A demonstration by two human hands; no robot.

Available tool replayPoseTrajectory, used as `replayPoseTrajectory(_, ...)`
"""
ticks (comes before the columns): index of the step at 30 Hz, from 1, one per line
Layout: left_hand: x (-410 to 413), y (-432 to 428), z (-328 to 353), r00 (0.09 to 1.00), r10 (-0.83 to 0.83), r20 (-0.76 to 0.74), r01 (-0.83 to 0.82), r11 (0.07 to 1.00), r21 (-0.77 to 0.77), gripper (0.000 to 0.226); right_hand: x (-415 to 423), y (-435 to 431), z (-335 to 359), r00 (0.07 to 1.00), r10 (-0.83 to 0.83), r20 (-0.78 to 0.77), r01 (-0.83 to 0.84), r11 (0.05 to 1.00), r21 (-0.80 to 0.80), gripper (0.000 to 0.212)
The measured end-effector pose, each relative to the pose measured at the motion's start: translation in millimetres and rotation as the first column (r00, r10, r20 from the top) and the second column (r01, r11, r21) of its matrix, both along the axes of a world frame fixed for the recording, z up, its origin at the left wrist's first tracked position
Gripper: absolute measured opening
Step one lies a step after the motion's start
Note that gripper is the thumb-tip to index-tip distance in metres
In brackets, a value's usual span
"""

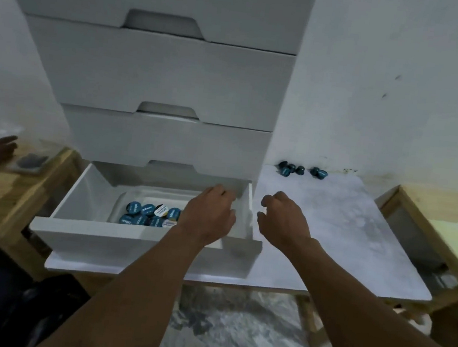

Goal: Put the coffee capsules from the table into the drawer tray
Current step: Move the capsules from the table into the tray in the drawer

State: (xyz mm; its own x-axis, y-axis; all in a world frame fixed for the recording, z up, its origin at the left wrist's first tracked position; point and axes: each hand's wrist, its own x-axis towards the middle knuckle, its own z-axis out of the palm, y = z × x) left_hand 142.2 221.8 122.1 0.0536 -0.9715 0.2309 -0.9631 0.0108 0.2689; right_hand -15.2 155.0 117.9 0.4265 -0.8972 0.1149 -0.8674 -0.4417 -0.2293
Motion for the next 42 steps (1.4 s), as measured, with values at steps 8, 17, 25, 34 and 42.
replayPoseTrajectory(8, -93.6, -75.0, 8.1, 0.994, -0.099, 0.042, 0.101, 0.994, -0.029, 0.033, -95.1, -55.1, -1.5, 0.994, -0.101, 0.046, 0.101, 0.995, -0.011, 0.027)
replayPoseTrajectory(17, -188.5, -185.1, -14.4, 0.998, -0.014, -0.066, 0.012, 1.000, -0.021, 0.045, -200.5, -161.2, -10.1, 0.985, -0.114, 0.131, 0.108, 0.993, 0.055, 0.048)
replayPoseTrajectory(25, -182.6, -245.1, -38.3, 0.993, 0.115, -0.039, -0.113, 0.991, 0.067, 0.042, -200.2, -241.7, -35.5, 0.993, -0.027, 0.115, 0.010, 0.988, 0.151, 0.046)
replayPoseTrajectory(34, -137.9, -345.0, -78.6, 0.990, 0.141, 0.026, -0.143, 0.979, 0.149, 0.037, -146.9, -340.1, -76.5, 0.998, -0.007, 0.069, -0.012, 0.961, 0.275, 0.042)
replayPoseTrajectory(42, -117.3, -426.2, -123.6, 0.963, 0.252, -0.093, -0.217, 0.934, 0.284, 0.037, -97.5, -417.8, -114.1, 0.991, -0.082, 0.109, 0.040, 0.940, 0.339, 0.031)
